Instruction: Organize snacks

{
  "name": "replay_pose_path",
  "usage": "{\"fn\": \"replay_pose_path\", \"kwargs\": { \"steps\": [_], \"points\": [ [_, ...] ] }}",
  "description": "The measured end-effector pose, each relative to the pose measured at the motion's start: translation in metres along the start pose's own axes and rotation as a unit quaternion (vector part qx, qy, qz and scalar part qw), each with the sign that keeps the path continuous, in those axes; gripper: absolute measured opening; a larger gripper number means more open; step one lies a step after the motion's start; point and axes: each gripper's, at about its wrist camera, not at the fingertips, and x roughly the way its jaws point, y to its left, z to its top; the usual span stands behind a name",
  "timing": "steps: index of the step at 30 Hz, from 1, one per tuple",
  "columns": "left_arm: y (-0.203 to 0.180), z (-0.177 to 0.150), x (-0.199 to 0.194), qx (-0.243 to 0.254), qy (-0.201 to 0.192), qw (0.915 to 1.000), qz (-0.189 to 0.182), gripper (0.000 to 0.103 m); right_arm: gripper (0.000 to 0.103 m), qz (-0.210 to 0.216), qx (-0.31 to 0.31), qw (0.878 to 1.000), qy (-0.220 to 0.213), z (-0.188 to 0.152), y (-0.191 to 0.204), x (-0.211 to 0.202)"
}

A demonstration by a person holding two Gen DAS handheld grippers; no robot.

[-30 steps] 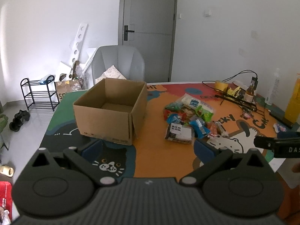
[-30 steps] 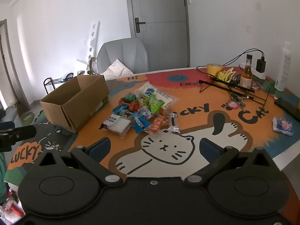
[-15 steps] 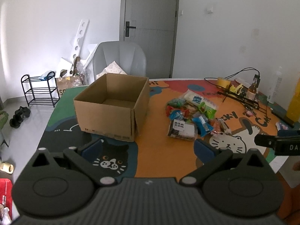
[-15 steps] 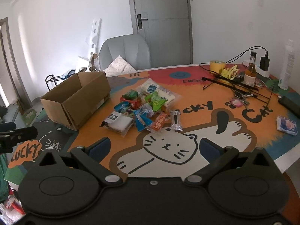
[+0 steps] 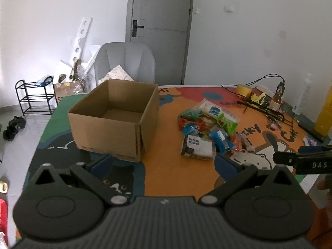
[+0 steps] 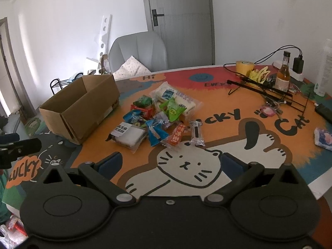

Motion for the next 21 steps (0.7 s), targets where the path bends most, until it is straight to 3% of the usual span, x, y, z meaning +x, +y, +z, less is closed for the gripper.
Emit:
{"fn": "replay_pose_path", "kwargs": {
  "steps": [17, 21],
  "points": [
    [-0.027, 0.016, 0.058, 0.008, -0.002, 0.9977, -0.067, 0.102, 0.102, 0.046, 0.030, 0.998, -0.004, 0.016, -0.030, 0.041],
    [-0.034, 0.018, 0.077, 0.004, 0.005, 0.9969, -0.078, 0.101, 0.088, 0.053, 0.033, 0.998, 0.003, 0.019, -0.036, 0.056]
  ]
}}
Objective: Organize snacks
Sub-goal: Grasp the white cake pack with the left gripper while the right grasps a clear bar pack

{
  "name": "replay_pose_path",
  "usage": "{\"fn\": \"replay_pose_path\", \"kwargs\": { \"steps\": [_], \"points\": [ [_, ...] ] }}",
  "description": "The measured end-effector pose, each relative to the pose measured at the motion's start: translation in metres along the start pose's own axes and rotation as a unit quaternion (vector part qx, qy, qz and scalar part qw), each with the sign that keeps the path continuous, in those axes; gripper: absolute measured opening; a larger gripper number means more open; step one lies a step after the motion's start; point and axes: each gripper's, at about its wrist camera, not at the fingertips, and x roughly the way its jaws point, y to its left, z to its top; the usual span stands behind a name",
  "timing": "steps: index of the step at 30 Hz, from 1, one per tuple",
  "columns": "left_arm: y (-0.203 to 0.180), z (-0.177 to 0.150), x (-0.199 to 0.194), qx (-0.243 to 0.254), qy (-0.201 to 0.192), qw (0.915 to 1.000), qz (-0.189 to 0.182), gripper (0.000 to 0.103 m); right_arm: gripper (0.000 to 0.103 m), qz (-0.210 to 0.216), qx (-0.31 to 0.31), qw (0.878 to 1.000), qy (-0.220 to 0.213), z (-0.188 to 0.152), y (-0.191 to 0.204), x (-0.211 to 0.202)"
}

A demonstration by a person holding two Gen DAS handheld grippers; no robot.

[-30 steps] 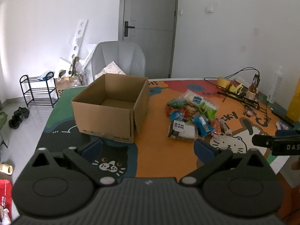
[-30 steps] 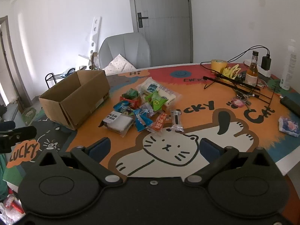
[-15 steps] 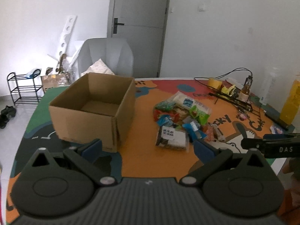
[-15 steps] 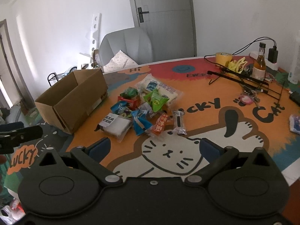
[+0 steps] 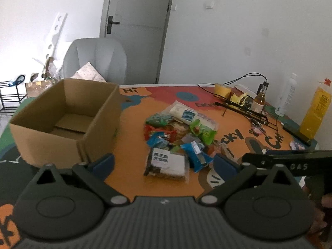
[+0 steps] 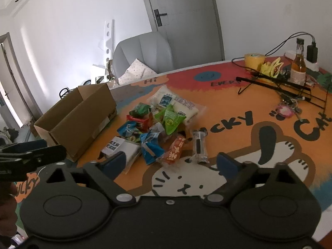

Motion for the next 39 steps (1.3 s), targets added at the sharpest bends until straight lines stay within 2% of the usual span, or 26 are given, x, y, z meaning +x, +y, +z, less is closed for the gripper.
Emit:
{"fn": "replay_pose_path", "kwargs": {
  "steps": [2, 8, 11, 14, 19, 21, 30, 33, 36, 39],
  "points": [
    [-0.003, 0.001, 0.008, 0.003, 0.004, 1.0000, -0.006, 0.100, 0.081, 0.000, -0.003, 1.000, 0.004, 0.001, -0.002, 0.006],
    [-0.008, 0.003, 0.037, 0.005, 0.021, 0.9998, -0.006, 0.096, 0.079, -0.013, 0.003, 1.000, 0.006, 0.003, -0.012, 0.020],
    [-0.005, 0.004, 0.052, 0.001, 0.032, 0.9995, -0.002, 0.094, 0.073, -0.020, 0.007, 1.000, 0.009, 0.004, -0.017, 0.028],
    [-0.001, 0.003, 0.067, -0.006, 0.049, 0.9988, 0.002, 0.090, 0.067, -0.020, 0.016, 1.000, 0.018, 0.005, -0.021, 0.038],
    [0.005, 0.001, 0.089, -0.014, 0.070, 0.9973, 0.012, 0.083, 0.049, -0.027, 0.026, 0.999, 0.033, 0.005, -0.027, 0.053],
    [0.007, 0.000, 0.096, -0.018, 0.079, 0.9967, 0.013, 0.080, 0.045, -0.031, 0.031, 0.998, 0.039, 0.005, -0.030, 0.058],
    [-0.001, -0.004, 0.114, -0.012, 0.113, 0.9935, 0.005, 0.080, 0.038, -0.058, 0.045, 0.996, 0.044, 0.003, -0.035, 0.077],
    [-0.008, -0.007, 0.118, 0.004, 0.120, 0.9927, 0.015, 0.083, 0.034, -0.063, 0.037, 0.996, 0.042, 0.000, -0.033, 0.080],
    [-0.011, -0.010, 0.121, 0.012, 0.121, 0.9922, 0.025, 0.083, 0.024, -0.075, 0.027, 0.996, 0.039, -0.001, -0.031, 0.081],
    [-0.015, -0.013, 0.121, 0.023, 0.119, 0.9920, 0.037, 0.079, 0.022, -0.067, 0.028, 0.997, 0.038, -0.002, -0.033, 0.079]
  ]
}}
